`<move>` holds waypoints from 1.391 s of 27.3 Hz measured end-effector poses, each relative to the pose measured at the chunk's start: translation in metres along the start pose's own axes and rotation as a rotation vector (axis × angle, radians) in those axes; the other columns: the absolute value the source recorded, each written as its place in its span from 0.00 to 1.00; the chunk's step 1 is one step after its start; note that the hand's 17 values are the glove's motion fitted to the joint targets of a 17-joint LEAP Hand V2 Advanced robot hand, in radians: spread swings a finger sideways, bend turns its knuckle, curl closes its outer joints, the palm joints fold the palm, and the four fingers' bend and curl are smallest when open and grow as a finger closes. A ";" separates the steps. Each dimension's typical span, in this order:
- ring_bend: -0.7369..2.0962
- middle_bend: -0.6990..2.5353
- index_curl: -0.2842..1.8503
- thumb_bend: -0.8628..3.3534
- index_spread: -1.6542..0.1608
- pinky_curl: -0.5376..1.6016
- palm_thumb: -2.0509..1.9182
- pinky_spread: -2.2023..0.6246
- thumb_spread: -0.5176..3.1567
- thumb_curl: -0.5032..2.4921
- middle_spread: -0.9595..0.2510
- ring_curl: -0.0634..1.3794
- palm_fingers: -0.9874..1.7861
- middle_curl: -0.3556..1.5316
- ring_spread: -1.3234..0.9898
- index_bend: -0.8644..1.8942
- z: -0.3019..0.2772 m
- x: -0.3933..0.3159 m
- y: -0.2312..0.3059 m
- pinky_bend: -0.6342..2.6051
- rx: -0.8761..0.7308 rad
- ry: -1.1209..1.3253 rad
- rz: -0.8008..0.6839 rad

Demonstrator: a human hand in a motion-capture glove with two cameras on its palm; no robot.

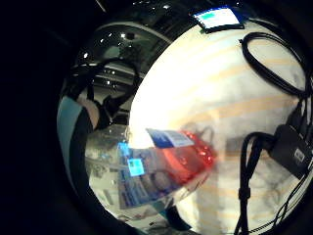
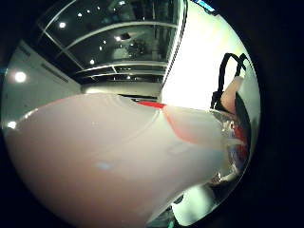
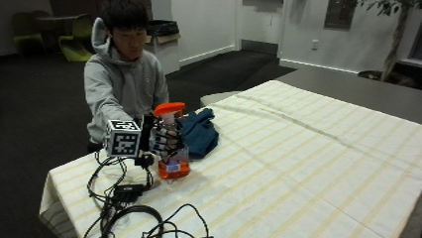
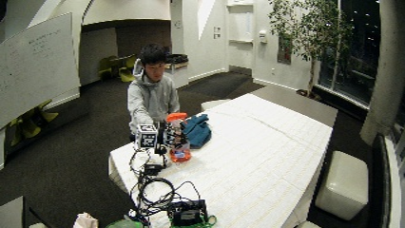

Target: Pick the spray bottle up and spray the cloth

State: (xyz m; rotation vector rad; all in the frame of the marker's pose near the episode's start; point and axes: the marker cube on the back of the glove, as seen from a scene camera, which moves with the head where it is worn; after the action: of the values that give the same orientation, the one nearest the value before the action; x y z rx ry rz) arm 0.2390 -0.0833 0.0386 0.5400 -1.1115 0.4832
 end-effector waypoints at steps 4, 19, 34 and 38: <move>0.42 0.36 0.33 0.19 0.80 0.43 0.75 0.69 0.26 0.36 0.68 0.31 0.84 0.44 0.51 0.43 0.001 0.000 -0.003 0.32 0.036 0.006 -0.008; 0.42 0.37 0.36 0.20 0.79 0.42 0.76 0.68 0.20 0.39 0.68 0.32 0.85 0.44 0.50 0.45 0.017 -0.061 0.005 0.31 -0.240 0.345 -0.161; 0.42 0.38 0.37 0.20 0.79 0.42 0.76 0.68 0.18 0.40 0.69 0.33 0.85 0.44 0.50 0.45 0.092 -0.178 0.084 0.31 -0.526 1.057 -0.375; 0.42 0.38 0.37 0.20 0.79 0.42 0.76 0.68 0.18 0.41 0.69 0.33 0.85 0.44 0.50 0.45 0.113 -0.173 0.103 0.31 -0.554 1.191 -0.414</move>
State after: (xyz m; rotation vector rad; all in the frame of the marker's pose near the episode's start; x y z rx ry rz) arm 0.0332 -0.0904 -0.0656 -0.0658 0.0502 0.0572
